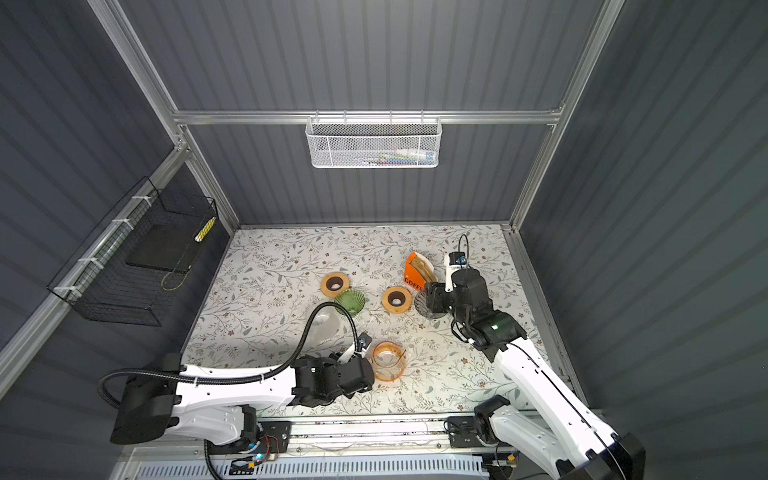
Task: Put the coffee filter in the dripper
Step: 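Raise the left arm away while the right gripper reaches to the wooden ring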
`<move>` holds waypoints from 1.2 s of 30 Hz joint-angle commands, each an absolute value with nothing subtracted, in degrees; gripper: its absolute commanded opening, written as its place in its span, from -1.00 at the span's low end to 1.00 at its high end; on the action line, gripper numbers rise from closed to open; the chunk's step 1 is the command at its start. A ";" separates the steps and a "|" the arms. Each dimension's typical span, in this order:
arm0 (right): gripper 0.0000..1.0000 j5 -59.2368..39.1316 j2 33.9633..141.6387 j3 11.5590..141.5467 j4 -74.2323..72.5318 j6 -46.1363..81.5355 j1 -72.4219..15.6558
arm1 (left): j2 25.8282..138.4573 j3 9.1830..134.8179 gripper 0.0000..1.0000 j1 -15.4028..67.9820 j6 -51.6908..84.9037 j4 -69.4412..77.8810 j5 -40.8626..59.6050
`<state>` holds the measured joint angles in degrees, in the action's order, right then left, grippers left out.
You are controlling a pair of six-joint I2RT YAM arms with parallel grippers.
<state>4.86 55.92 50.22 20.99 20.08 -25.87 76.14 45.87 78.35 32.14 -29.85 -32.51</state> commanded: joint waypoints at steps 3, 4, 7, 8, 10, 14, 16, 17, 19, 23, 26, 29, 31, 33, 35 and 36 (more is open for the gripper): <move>0.19 5.93 61.68 57.59 26.58 16.99 -28.20 | 64.51 53.49 -0.04 77.37 30.88 -33.64 -36.30; 0.19 5.21 63.00 58.84 27.12 16.81 -28.56 | 63.81 54.94 -0.03 76.12 30.96 -34.05 -36.20; 0.20 3.24 69.32 63.04 28.67 16.06 -30.03 | 63.87 60.00 -0.06 65.07 31.08 -36.68 -27.62; 0.20 2.65 70.78 64.29 29.10 15.91 -30.60 | 64.13 61.53 -0.09 61.75 31.37 -37.18 -26.83; 0.20 1.63 75.18 66.84 29.65 15.61 -31.71 | 64.40 63.12 -0.10 57.73 29.81 -34.37 -25.32; 0.18 1.45 83.55 71.63 32.03 15.64 -33.38 | 67.12 64.40 -0.07 48.73 30.02 -29.45 -18.38; 0.15 1.84 87.29 73.83 33.53 15.88 -34.06 | 68.16 63.28 -0.09 44.30 31.38 -25.57 -13.79; 0.14 1.71 89.08 74.80 34.16 15.86 -34.45 | 68.48 62.70 -0.09 42.81 31.69 -23.67 -11.91; 0.13 1.92 92.08 76.35 34.62 16.06 -34.97 | 69.32 61.59 -0.09 39.35 33.09 -19.73 -7.43; 0.11 2.01 96.68 78.27 34.89 16.38 -35.85 | 70.12 58.34 -0.08 32.53 36.17 -12.25 0.48; 0.10 1.94 100.07 79.33 34.83 16.61 -36.12 | 71.29 57.78 -0.08 29.51 36.77 -10.59 3.99; 0.15 1.73 102.60 79.85 34.42 16.66 -36.20 | 71.72 57.47 -0.08 28.40 36.17 -10.20 5.31; 0.17 1.71 104.70 80.60 34.35 16.53 -36.17 | 71.55 56.94 -0.08 27.90 35.95 -9.90 5.40; 0.17 2.02 106.67 81.68 34.65 16.35 -36.13 | 71.29 56.22 -0.07 27.35 35.95 -9.12 5.95; 0.16 2.18 108.24 82.24 34.38 16.26 -36.13 | 71.02 55.45 -0.06 27.16 35.95 -8.33 6.00; 0.16 2.08 108.90 82.50 34.17 16.18 -36.05 | 70.93 55.07 -0.06 27.16 36.03 -8.03 6.05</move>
